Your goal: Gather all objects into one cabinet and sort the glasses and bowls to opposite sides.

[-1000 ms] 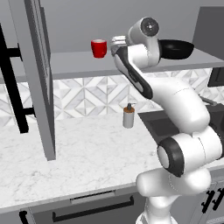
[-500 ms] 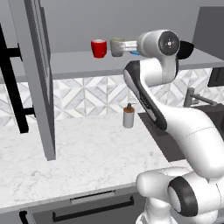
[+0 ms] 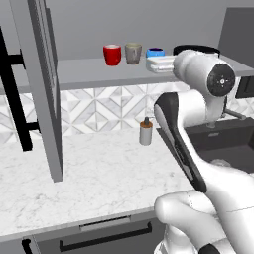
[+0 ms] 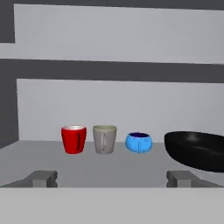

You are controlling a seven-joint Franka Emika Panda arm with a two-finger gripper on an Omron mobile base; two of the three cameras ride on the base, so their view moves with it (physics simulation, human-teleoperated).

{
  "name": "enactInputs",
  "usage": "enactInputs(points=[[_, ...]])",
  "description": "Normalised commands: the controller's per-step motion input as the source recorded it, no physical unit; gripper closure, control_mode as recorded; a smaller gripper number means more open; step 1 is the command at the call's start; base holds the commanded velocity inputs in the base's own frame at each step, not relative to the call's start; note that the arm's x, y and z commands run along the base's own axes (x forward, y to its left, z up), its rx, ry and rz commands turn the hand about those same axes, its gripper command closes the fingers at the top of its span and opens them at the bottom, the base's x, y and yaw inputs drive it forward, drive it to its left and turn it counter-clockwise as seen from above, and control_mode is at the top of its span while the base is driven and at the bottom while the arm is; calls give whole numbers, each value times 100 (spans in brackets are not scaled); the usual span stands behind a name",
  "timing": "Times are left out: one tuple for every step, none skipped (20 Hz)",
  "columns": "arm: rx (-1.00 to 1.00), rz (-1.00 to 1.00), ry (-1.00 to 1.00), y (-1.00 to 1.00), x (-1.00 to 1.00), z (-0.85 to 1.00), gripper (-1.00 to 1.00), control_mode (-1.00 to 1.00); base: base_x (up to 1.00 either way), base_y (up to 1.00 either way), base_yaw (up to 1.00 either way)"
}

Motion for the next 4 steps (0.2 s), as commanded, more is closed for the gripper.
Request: enactInputs(points=[[0,0,-14,-4,-100,14,-100,-100,0,0,0],[0,0,-15,-1,-100,17,-100,-100,0,0,0],[0,0,-15,-1,-100,17,-100,-100,0,0,0],[0,0,-15,0,-100,19,-100,-100,0,0,0]])
